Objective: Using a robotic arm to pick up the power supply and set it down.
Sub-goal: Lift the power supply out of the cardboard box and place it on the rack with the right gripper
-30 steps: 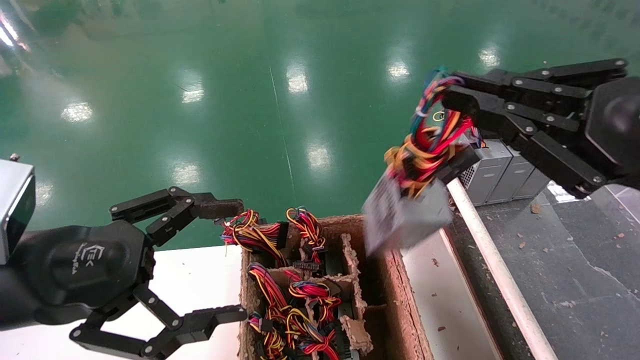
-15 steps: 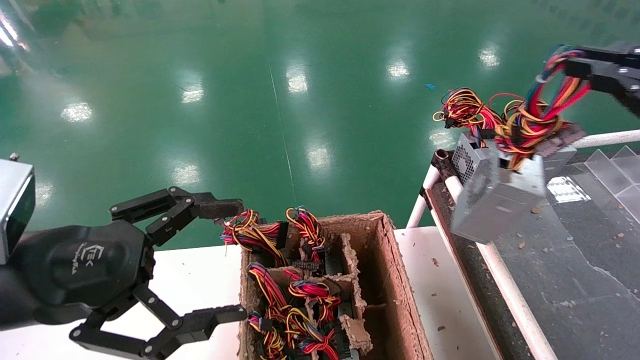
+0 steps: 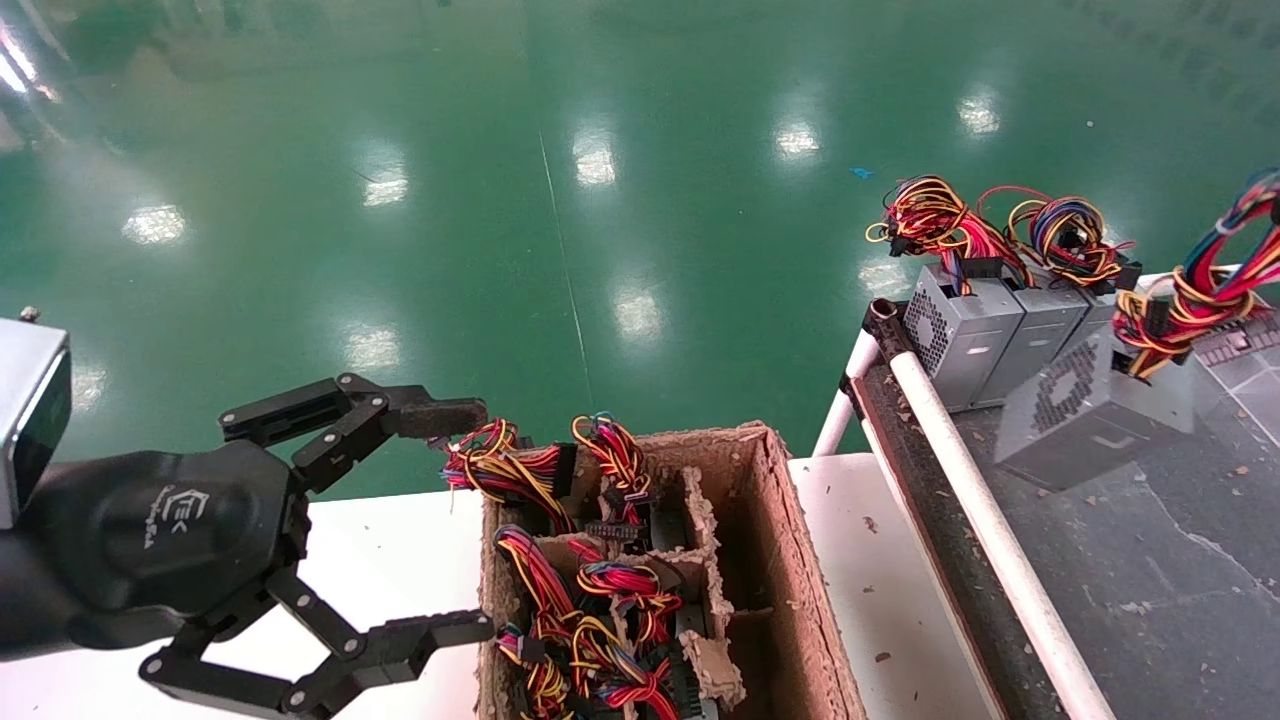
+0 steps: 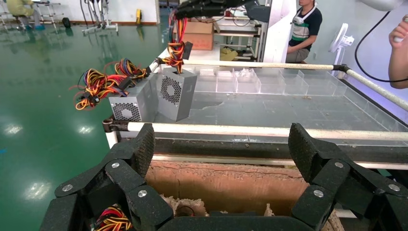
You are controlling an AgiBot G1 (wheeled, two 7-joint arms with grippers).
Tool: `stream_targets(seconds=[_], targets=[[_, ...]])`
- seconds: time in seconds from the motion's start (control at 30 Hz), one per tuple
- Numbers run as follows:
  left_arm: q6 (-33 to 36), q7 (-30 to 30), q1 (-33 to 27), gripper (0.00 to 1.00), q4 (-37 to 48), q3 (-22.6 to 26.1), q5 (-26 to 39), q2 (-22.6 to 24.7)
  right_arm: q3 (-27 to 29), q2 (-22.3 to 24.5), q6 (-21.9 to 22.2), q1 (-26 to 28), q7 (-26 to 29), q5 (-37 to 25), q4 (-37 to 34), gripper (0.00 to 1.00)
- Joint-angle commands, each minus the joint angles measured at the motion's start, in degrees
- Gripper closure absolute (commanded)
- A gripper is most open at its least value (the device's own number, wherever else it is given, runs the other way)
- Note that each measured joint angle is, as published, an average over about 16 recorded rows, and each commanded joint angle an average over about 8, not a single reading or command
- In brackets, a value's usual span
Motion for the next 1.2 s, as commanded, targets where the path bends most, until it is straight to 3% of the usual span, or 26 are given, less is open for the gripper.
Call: stream_targets(seconds=[0.03, 0.23, 0.43, 0.73, 1.07, 1.1, 1.2], targets=[[0.0, 0.0, 0.0, 0.00, 0.0, 0.0, 0.0, 0.0, 0.5, 0.2, 0.6, -1.9, -0.5, 0.1, -0.4, 1.00], [0.0, 0.0, 0.0, 0.00, 0.0, 0.0, 0.0, 0.0, 0.2, -1.2, 2.1, -3.6, -0.5, -0.3, 0.7, 1.00], [0.0, 0.0, 0.0, 0.00, 0.0, 0.0, 0.0, 0.0, -1.9, -3.6, 3.1, -1.4, 0.6, -1.8, 2.4, 1.00], [0.0, 0.0, 0.0, 0.00, 0.0, 0.0, 0.0, 0.0, -7.2, -9.2, 2.7, 8.3, 2.9, -6.4, 1.4, 1.00], [0.0, 0.0, 0.0, 0.00, 0.0, 0.0, 0.0, 0.0, -12.6, -15.4, 0.3, 20.0, 2.3, -12.8, -6.9, 1.00], [0.0, 0.0, 0.0, 0.00, 0.0, 0.0, 0.0, 0.0, -13.0, -15.9, -0.1, 20.9, 2.0, -13.2, -7.9, 0.95], [0.0, 0.0, 0.0, 0.00, 0.0, 0.0, 0.0, 0.0, -13.9, -17.3, -1.2, 23.3, 1.1, -14.3, -10.9, 0.57]])
